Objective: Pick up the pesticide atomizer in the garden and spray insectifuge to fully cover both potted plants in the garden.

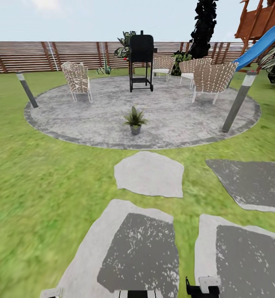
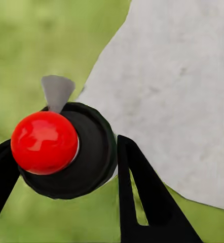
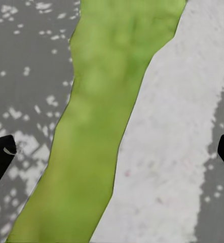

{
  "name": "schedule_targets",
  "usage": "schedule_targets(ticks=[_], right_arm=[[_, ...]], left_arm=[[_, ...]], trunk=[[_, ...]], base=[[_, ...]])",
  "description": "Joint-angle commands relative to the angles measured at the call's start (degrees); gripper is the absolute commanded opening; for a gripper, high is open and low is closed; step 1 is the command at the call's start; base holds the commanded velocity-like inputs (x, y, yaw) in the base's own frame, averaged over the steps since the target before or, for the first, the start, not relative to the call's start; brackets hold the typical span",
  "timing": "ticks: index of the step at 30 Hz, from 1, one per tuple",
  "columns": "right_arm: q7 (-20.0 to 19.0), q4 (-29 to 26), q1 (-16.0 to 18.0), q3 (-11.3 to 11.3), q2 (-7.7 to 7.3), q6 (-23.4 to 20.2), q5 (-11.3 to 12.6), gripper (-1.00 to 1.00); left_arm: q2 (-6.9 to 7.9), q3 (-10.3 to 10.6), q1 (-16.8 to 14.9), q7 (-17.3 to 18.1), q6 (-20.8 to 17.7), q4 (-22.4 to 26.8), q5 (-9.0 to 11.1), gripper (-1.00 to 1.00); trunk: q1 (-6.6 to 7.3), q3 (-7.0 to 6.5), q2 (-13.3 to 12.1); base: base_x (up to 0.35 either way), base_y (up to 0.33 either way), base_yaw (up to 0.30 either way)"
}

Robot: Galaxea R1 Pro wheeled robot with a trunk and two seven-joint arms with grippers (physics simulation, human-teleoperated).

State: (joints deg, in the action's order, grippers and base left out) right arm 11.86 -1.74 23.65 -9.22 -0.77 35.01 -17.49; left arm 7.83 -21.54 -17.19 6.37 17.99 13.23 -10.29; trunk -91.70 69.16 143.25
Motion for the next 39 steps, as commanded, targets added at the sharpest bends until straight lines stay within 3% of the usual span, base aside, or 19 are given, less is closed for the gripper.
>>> schedule_targets(ticks=[1, 39], right_arm=[[0.27, 0.07, 0.02, -0.36, 0.03, 0.12, -0.61, 1.00], [0.00, 0.07, 0.03, -0.36, 0.07, -0.03, -0.70, 1.00]], left_arm=[[-0.01, -0.51, -0.04, 0.31, 0.20, -0.04, -0.52, -1.00], [-0.01, -0.45, -0.04, 0.31, 0.20, -0.05, -0.52, -1.00]], trunk=[[-0.02, 0.04, 0.01], [-0.02, 0.04, 0.01]], base=[[0.332, -0.129, 0.000], [0.327, -0.133, 0.000]])
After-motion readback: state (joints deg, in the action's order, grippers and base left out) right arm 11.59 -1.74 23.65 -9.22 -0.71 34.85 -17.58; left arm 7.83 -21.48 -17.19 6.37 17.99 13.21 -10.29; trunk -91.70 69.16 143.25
